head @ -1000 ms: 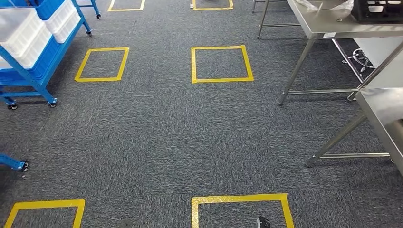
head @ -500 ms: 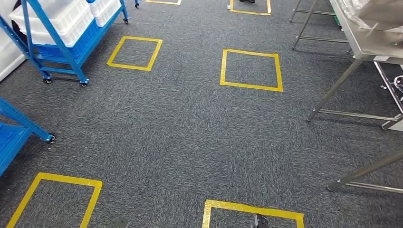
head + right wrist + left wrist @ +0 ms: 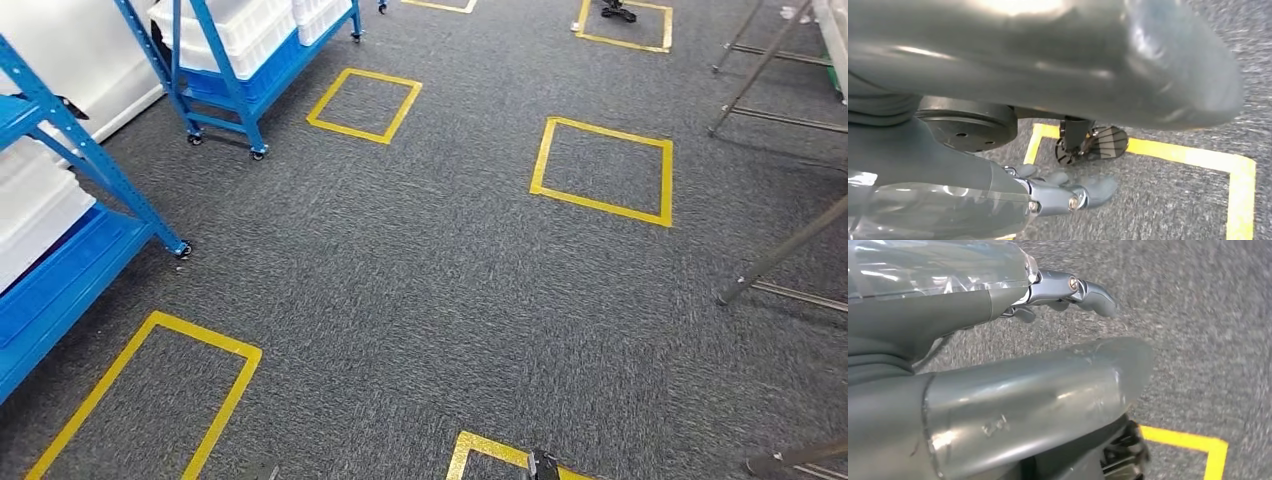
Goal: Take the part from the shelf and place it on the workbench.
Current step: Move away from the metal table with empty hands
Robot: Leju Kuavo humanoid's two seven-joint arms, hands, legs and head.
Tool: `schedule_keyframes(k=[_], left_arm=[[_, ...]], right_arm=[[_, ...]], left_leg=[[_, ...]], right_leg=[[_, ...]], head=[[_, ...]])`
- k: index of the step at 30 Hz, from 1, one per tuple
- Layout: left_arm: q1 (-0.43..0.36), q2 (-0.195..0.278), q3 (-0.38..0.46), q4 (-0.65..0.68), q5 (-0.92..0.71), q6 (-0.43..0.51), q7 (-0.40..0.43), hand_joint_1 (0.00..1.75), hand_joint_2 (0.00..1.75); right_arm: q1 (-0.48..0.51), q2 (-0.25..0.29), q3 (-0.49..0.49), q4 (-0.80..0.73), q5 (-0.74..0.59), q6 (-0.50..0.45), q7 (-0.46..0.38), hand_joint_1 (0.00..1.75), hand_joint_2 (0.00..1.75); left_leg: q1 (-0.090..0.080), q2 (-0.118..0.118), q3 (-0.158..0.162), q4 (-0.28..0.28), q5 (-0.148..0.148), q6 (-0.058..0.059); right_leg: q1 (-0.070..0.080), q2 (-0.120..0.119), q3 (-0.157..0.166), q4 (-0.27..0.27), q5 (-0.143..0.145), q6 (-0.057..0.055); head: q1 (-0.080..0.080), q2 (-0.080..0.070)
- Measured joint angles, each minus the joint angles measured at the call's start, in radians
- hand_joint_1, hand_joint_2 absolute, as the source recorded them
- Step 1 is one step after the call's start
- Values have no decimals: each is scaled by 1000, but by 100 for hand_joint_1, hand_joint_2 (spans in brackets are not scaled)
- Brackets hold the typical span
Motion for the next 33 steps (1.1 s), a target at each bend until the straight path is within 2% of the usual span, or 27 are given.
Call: schedule_keyframes(k=[1, 3, 5, 6, 8, 10, 11, 12, 13, 14, 15, 16, 17, 19, 20, 21, 22, 23, 24, 26, 27, 28, 29, 30, 31, 32, 33], left_arm=[[9, 2, 13, 0, 22, 3, -21, 0, 0], [32, 6, 48, -1, 61, 6, -69, 0, 0], [53, 9, 77, -3, 72, 6, -93, 0, 0], [61, 11, 88, -4, 73, 6, -97, 0, 0], [72, 15, 105, -6, 74, 7, -97, 0, 0], [75, 17, 119, -6, 73, 8, -94, 0, 0], [73, 17, 124, -7, 73, 9, -92, 0, 0], [71, 17, 128, -7, 72, 9, -91, 0, 0], [69, 17, 130, -7, 72, 9, -90, 0, 0], [68, 17, 133, -7, 71, 9, -90, 0, 0], [69, 17, 134, -7, 71, 9, -89, 0, 0], [70, 17, 136, -7, 71, 9, -89, 0, 0], [71, 17, 139, -7, 71, 9, -88, 0, 0], [72, 16, 142, -7, 71, 9, -88, 0, 0], [71, 16, 143, -7, 71, 9, -88, 0, 0], [70, 15, 144, -7, 71, 9, -88, 0, 0], [70, 15, 144, -7, 71, 9, -88, 0, 0], [71, 15, 146, -7, 71, 9, -88, 0, 0], [73, 15, 148, -7, 70, 9, -88, 0, 0], [74, 16, 151, -7, 68, 9, -88, 0, 0], [73, 15, 152, -7, 66, 8, -88, 0, 0], [71, 15, 152, -7, 64, 8, -88, 0, 0], [70, 14, 153, -7, 62, 7, -88, 0, 0], [70, 14, 154, -7, 61, 6, -88, 0, 0], [71, 14, 155, -7, 61, 6, -88, 0, 0], [72, 14, 157, -7, 60, 6, -88, 0, 0], [72, 15, 158, -7, 60, 6, -88, 0, 0]], right_arm=[[15, -15, 1, 4, 5, -2, 5, 0, 0], [58, -57, 3, 15, 16, 6, 1, 0, 0], [104, -97, 3, 26, 21, 18, -13, 0, 0], [122, -112, 3, 30, 23, 18, -14, 0, 0], [140, -131, 5, 35, 27, 12, -11, 0, 0], [141, -140, 6, 39, 33, 9, -5, 0, 0], [142, -142, 6, 41, 35, 8, -1, 0, 0], [143, -144, 6, 44, 38, 8, 2, 0, 0], [145, -144, 6, 47, 39, 9, 4, 0, 0], [147, -145, 6, 50, 40, 9, 5, 0, 0], [148, -145, 6, 53, 40, 9, 5, 0, 0], [150, -146, 6, 55, 40, 9, 5, 0, 0], [152, -148, 6, 56, 40, 8, 5, 0, 0], [154, -153, 6, 57, 40, 8, 5, 0, 0], [154, -155, 6, 58, 40, 8, 5, 0, 0], [154, -157, 6, 59, 40, 7, 5, 0, 0], [153, -158, 6, 59, 40, 7, 5, 0, 0], [152, -158, 6, 60, 40, 8, 5, 0, 0], [151, -159, 6, 60, 40, 8, 5, 0, 0], [152, -160, 6, 61, 41, 8, 5, 0, 0], [155, -160, 6, 61, 42, 8, 4, 0, 0], [157, -160, 6, 61, 43, 8, 4, 0, 0], [159, -160, 6, 61, 44, 8, 3, 0, 0], [160, -160, 6, 61, 45, 8, 3, 0, 0], [160, -160, 6, 61, 46, 8, 3, 0, 0], [159, -160, 6, 61, 48, 8, 3, 0, 0], [158, -160, 6, 62, 50, 8, 3, 0, 0]], left_leg=[[5, 6, 14, -22, 19, -7], [8, 36, 86, -148, 76, -14], [5, 60, 137, -237, 104, -3], [0, 62, 141, -246, 103, 7], [-3, 46, 138, -245, 104, 26], [0, 33, 139, -252, 109, 41], [2, 24, 140, -255, 112, 48], [1, 15, 139, -255, 114, 53], [0, 4, 136, -255, 115, 56], [-1, -9, 135, -255, 116, 57], [-3, -23, 135, -255, 117, 58], [-4, -38, 135, -255, 118, 58], [-5, -53, 137, -254, 118, 57], [-6, -80, 138, -252, 119, 53], [-7, -91, 136, -251, 121, 49], [-6, -102, 133, -250, 122, 43], [-6, -112, 129, -251, 124, 36], [-5, -123, 126, -253, 127, 29], [-5, -117, 123, -250, 126, 24], [-7, -66, 100, -205, 93, 16], [-7, -33, 77, -153, 59, 13], [-6, -11, 47, -88, 21, 9], [-5, -3, 19, -24, -10, 5], [-4, 0, 2, 19, -24, 2], [-4, 3, 4, 26, -20, 0], [-4, 8, 26, -6, 2, -1], [-4, 21, 66, -71, 33, 0]], right_leg=[[-3, -14, 1, 4, -6, 5], [-9, -41, 7, 18, -22, 20], [-10, -64, 13, 32, -39, 36], [-10, -72, 14, 36, -43, 43], [-11, -80, 16, 37, -46, 53], [-17, -49, 8, 62, -70, 62], [-20, -22, -10, 105, -99, 66], [-22, 6, -37, 166, -133, 67], [-23, 22, -73, 241, -168, 68], [-23, 31, -105, 306, -191, 68], [-23, 33, -123, 341, -194, 67], [-23, 36, -124, 335, -175, 64], [-23, 41, -103, 287, -139, 60], [-23, 84, -38, 140, -64, 49], [-22, 103, -15, 86, -45, 46], [-21, 117, -3, 57, -37, 44], [-19, 117, -1, 49, -39, 43], [-19, 104, 0, 46, -36, 40], [-20, 90, 2, 41, -33, 34], [-22, 60, 7, 29, -26, 20], [-21, 44, 7, 26, -24, 15], [-19, 30, 7, 25, -24, 12], [-17, 14, 5, 26, -25, 10], [-15, -1, 4, 28, -26, 10], [-15, -15, 3, 29, -27, 10], [-14, -29, 2, 31, -28, 12], [-14, -41, 3, 33, -31, 14]], head=[[0, 0], [-2, 0], [-1, 0], [0, 0], [4, 0], [6, 0], [8, 0], [10, 0], [10, 0], [10, 0], [10, 0], [10, 0], [10, 0], [10, 0], [10, 0], [10, 0], [10, 0], [10, 0], [10, 0], [5, 0], [2, 0], [-2, 0], [-3, 0], [-3, 0], [-3, 0], [-3, 0], [-3, 0]])
